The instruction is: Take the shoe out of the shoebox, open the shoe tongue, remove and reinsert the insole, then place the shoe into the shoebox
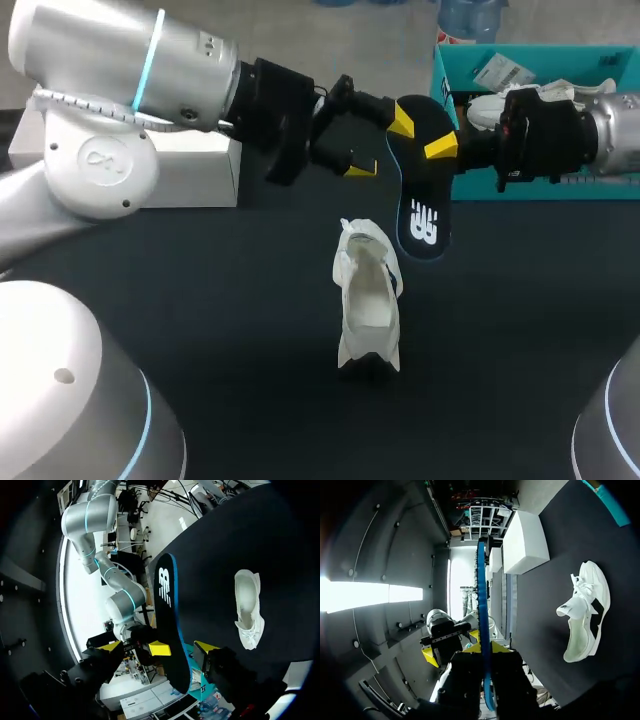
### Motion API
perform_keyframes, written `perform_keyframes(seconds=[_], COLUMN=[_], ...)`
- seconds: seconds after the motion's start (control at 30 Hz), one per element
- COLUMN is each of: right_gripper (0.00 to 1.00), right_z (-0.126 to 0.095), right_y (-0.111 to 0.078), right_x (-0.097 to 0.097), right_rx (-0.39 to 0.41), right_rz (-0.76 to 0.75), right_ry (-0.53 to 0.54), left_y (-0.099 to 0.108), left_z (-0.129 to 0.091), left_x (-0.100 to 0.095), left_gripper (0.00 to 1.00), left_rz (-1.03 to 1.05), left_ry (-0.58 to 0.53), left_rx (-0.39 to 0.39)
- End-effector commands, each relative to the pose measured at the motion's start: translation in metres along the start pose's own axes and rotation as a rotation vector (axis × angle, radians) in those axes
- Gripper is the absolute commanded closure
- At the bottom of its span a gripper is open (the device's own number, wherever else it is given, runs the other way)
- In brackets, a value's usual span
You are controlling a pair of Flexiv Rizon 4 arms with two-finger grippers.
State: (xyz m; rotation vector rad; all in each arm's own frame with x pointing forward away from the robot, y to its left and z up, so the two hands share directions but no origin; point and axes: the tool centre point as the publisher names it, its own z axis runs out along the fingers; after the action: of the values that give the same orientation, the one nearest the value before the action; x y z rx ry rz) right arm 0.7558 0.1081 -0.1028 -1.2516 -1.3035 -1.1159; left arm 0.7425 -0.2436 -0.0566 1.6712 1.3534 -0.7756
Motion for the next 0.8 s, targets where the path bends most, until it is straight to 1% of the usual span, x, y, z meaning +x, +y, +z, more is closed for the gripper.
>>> perform_keyframes(seconds=[0.03, 0.07, 0.1, 0.2, 0.23, 0.27, 0.3, 0.37, 0.4, 0.43, 0.53, 0.63, 0.73, 0.8], right_gripper=[1.00, 1.00, 1.00, 1.00, 1.00, 1.00, 1.00, 1.00, 1.00, 1.00, 1.00, 1.00, 1.00, 1.00], right_z=[0.001, 0.002, 0.002, 0.003, 0.004, 0.004, 0.005, 0.006, 0.006, 0.007, 0.009, 0.010, 0.010, 0.011], right_y=[0.002, 0.002, 0.002, 0.002, 0.001, 0.001, 0.001, 0.001, 0.000, 0.000, 0.001, 0.001, 0.001, 0.001], right_x=[-0.001, -0.002, -0.003, -0.005, -0.005, -0.006, -0.006, -0.007, -0.008, -0.009, -0.011, -0.012, -0.012, -0.012], right_rx=[0.012, 0.014, 0.014, 0.018, 0.020, 0.021, 0.022, 0.029, 0.032, 0.036, 0.043, 0.046, 0.048, 0.048], right_rz=[0.010, 0.016, 0.017, 0.023, 0.024, 0.025, 0.026, 0.031, 0.034, 0.035, 0.037, 0.036, 0.032, 0.031], right_ry=[-0.018, -0.025, -0.026, -0.032, -0.033, -0.033, -0.034, -0.036, -0.037, -0.037, -0.035, -0.032, -0.031, -0.031], left_y=[0.010, 0.010, 0.012, 0.015, 0.016, 0.017, 0.018, 0.018, 0.018, 0.019, 0.021, 0.021, 0.019, 0.017], left_z=[-0.003, -0.003, -0.005, -0.008, -0.009, -0.011, -0.011, -0.013, -0.014, -0.014, -0.015, -0.017, -0.017, -0.017], left_x=[-0.016, -0.018, -0.022, -0.029, -0.031, -0.032, -0.033, -0.035, -0.036, -0.038, -0.041, -0.043, -0.042, -0.040], left_gripper=[0.00, 0.00, 0.00, 0.00, 0.00, 0.00, 0.00, 0.00, 0.00, 0.00, 0.00, 0.00, 0.00, 0.00], left_rz=[0.054, 0.070, 0.082, 0.119, 0.140, 0.147, 0.154, 0.186, 0.189, 0.209, 0.199, 0.133, -0.019, -0.076], left_ry=[0.279, 0.323, 0.330, 0.418, 0.465, 0.489, 0.514, 0.602, 0.617, 0.667, 0.752, 0.787, 0.762, 0.766], left_rx=[0.062, 0.078, 0.076, 0.081, 0.096, 0.100, 0.114, 0.169, 0.170, 0.191, 0.231, 0.297, 0.372, 0.394])
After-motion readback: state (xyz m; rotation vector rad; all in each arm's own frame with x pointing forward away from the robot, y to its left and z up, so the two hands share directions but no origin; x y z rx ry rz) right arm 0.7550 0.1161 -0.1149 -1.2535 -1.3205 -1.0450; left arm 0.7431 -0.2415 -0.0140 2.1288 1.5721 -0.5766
